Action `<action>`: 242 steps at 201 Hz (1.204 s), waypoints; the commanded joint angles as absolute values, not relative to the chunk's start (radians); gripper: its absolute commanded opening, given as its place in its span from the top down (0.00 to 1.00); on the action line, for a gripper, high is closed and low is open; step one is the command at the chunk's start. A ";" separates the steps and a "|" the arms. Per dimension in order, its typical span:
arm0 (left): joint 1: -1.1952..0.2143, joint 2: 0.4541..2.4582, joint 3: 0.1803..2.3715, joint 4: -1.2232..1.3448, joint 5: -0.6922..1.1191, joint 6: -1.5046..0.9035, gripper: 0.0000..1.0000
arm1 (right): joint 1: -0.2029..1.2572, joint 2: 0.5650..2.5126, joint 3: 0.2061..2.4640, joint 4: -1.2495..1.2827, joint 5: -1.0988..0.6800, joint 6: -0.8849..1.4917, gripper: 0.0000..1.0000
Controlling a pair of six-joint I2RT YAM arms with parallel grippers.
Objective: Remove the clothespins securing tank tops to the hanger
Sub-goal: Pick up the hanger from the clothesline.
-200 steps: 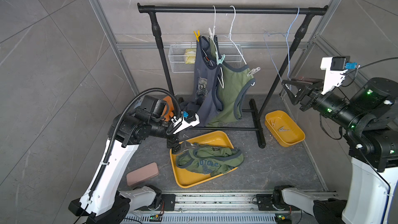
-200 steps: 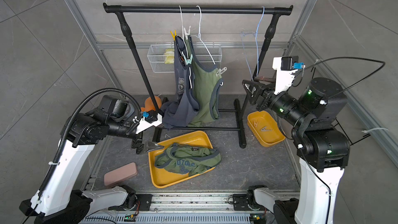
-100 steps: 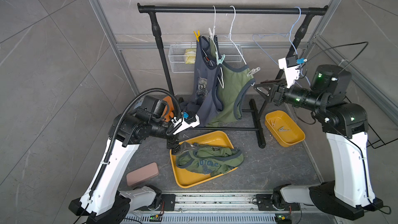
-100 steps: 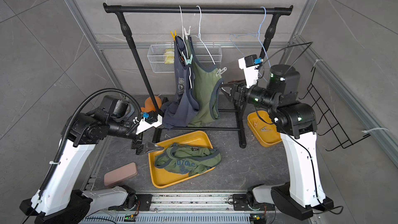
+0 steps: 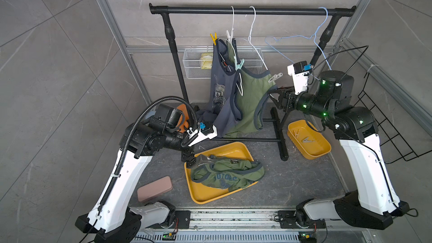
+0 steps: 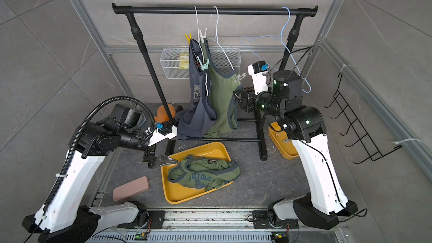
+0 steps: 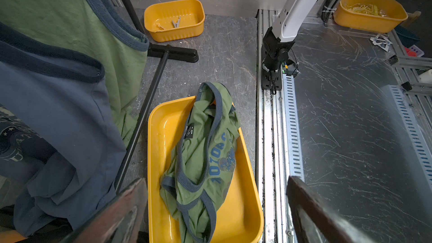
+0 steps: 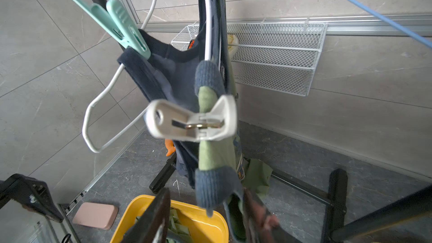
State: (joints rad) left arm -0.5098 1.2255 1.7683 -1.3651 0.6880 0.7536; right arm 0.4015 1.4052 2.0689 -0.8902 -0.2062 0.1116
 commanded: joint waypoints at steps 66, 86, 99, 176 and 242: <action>-0.506 1.226 1.766 -1.376 0.723 0.785 0.04 | 0.428 1.449 2.060 -0.769 -0.186 0.091 0.55; -0.506 1.232 1.767 -1.378 0.726 0.785 0.04 | 0.428 1.486 2.099 -0.793 -0.191 0.086 0.60; -0.506 1.230 1.767 -1.379 0.730 0.786 0.04 | 0.430 1.501 2.109 -0.797 -0.189 0.083 0.63; -0.507 1.240 1.779 -1.385 0.737 0.788 0.04 | 0.431 1.525 2.128 -0.751 -0.185 0.084 0.83; -0.508 1.243 1.776 -1.390 0.747 0.790 0.04 | 0.431 1.522 2.135 -0.702 -0.202 0.076 1.00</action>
